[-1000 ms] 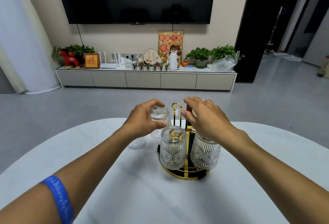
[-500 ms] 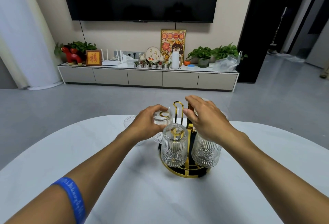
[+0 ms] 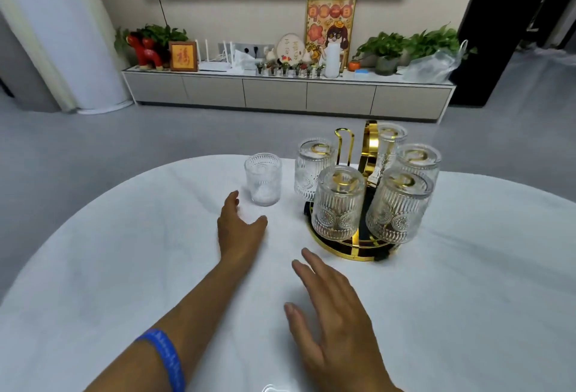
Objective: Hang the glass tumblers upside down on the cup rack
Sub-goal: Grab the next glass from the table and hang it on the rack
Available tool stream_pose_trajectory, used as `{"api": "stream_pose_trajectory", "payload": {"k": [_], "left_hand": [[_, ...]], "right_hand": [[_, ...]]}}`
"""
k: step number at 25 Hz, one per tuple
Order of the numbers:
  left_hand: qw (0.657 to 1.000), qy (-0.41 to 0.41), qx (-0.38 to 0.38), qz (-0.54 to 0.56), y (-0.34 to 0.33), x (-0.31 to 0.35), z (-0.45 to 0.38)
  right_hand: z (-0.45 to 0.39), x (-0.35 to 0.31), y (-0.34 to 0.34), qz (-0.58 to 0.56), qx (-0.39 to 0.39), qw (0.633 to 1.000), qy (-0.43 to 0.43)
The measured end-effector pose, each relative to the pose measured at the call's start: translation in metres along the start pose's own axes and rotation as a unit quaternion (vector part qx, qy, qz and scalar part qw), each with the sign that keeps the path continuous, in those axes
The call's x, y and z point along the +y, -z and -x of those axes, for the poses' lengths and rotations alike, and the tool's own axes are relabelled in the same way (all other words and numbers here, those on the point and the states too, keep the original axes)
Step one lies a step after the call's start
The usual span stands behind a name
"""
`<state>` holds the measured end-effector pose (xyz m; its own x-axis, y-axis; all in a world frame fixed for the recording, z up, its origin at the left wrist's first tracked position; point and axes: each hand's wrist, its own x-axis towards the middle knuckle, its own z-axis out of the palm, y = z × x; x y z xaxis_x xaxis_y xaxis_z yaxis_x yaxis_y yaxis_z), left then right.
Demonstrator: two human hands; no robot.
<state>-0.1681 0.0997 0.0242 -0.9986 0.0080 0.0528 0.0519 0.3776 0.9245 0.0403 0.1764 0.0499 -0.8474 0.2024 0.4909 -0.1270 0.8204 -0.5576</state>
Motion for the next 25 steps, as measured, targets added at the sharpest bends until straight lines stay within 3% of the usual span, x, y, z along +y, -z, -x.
{"api": "stream_pose_trajectory", "payload": {"k": [3,6,10,17,21,23,25], "left_hand": [[0.998,-0.034,-0.026,-0.044,-0.015,-0.004,-0.016],[0.998,-0.034,-0.018,-0.054,-0.029,0.001,-0.04],[0.994,-0.035,0.016,-0.104,-0.04,0.003,-0.052],[0.999,-0.023,0.023,0.025,-0.009,0.007,-0.022],[0.996,-0.038,-0.006,0.077,0.051,0.034,-0.016],[0.991,-0.046,0.003,0.125,0.079,0.055,-0.012],[0.985,-0.056,0.008,0.161,0.094,0.073,-0.006]], "right_hand": [[0.008,0.026,-0.031,0.105,-0.142,0.983,-0.049],[0.011,0.038,-0.047,0.174,-0.185,0.966,-0.052],[0.011,0.037,-0.049,0.181,-0.176,0.966,-0.051],[0.005,0.034,-0.041,0.208,-0.206,0.955,-0.042],[0.01,0.024,-0.027,0.126,-0.209,0.968,-0.062],[0.018,0.012,-0.009,0.115,-0.166,0.979,-0.014],[0.021,-0.006,0.009,0.11,-0.127,0.981,0.098]]}}
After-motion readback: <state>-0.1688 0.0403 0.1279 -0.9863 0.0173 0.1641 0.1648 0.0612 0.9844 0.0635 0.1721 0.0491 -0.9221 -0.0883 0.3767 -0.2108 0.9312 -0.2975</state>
